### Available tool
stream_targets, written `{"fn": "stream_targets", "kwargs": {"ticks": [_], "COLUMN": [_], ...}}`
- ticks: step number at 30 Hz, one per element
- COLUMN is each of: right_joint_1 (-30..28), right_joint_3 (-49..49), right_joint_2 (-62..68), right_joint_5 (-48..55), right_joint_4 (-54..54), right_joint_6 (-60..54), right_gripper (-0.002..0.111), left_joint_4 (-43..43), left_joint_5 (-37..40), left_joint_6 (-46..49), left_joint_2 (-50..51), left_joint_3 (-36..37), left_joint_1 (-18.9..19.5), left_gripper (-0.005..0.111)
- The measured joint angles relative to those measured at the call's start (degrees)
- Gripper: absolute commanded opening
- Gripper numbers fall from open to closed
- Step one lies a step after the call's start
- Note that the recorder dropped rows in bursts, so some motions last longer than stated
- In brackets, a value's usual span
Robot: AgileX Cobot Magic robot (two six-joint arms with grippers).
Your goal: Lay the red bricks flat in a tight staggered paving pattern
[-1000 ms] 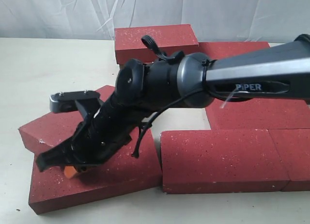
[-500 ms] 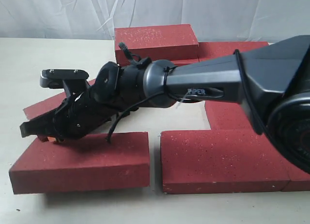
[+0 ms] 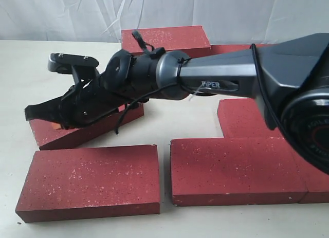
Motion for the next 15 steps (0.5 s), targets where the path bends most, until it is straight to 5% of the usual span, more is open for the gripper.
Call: {"fn": "stream_targets", "kwargs": {"ticks": [10,15], "right_joint_1": [-8.21,-9.62], "right_joint_3": [-3.37,-11.72], "right_joint_2": [0.00,0.00], "right_joint_5": [8.40,17.38], "right_joint_4": [-1.52,-15.63], "right_joint_6": [1.32,10.27], "right_gripper": [-0.001,-0.001], "left_joint_4": [0.00,0.00], "left_joint_5": [0.00,0.00], "left_joint_6": [0.00,0.00], "left_joint_2": [0.00,0.00], "left_joint_3": [0.00,0.00], "left_joint_1": [0.00,0.00], "left_gripper": [0.000,0.000]}}
